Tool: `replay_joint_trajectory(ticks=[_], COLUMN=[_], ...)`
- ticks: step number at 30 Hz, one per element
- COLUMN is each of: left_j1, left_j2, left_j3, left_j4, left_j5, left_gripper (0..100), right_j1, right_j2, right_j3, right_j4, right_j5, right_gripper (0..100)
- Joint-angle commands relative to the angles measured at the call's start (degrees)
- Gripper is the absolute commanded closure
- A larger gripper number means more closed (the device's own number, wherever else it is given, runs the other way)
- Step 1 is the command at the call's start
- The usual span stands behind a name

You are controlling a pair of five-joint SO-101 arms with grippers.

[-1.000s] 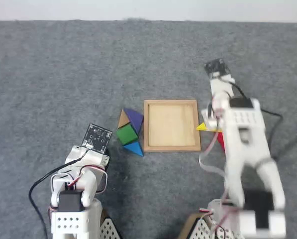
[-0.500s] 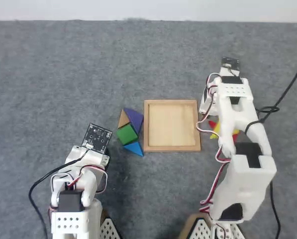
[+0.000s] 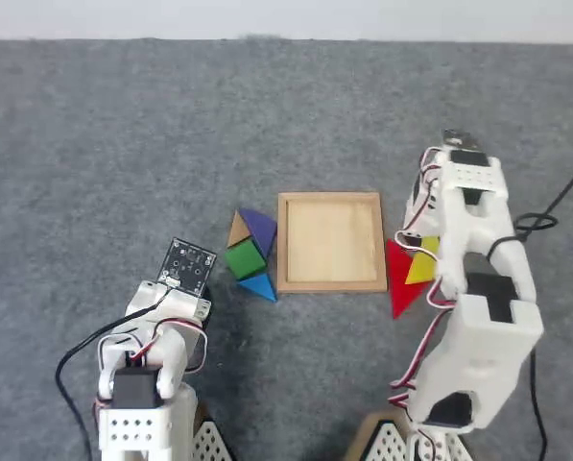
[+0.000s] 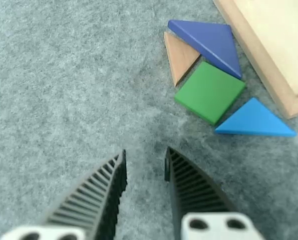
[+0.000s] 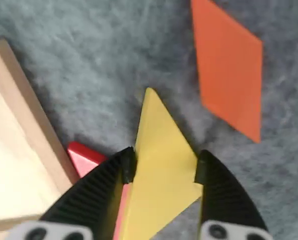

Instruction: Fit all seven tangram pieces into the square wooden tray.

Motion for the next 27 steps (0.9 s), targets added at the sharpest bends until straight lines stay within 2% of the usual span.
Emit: replay_joint_trajectory(ticks=[1,8,17,19,21,23,27], left_j1=[-0.3,-0.3,-0.3,-0.3,-0.3,-0.3,-0.3], left_j2=[-0.9,-0.9,-0.9,-0.9,-0.9,-0.9,-0.9], left_j3=[-0.5,-0.5,-0.5,-0.5,-0.5,-0.5,-0.5], left_j4=[-0.8,-0.8,-0.8,-0.8,-0.8,-0.8,-0.8], left_j5=[-0.3,-0.3,-0.3,-0.3,-0.3,-0.3,-0.3], left_gripper=[87,87,87,87,87,87,87], right_j1=[3.4,3.3,4.2,4.0,2.9,2.0,1.1], right_j2=[-0.1,-0.2,-2.1,-3.8,-6.5,-9.5,-16.6], right_j3=[2.5,3.3,1.8,1.4,1.4,1.7,7.0], right_j4=[-0.7,-0.6,2.3,5.0,8.4,10.3,6.5], right_j5=[5.0,5.5,5.7,9.6,12.0,10.6,8.5], right_gripper=[89.0,99.4,99.1,99.1,98.5,94.3,81.7])
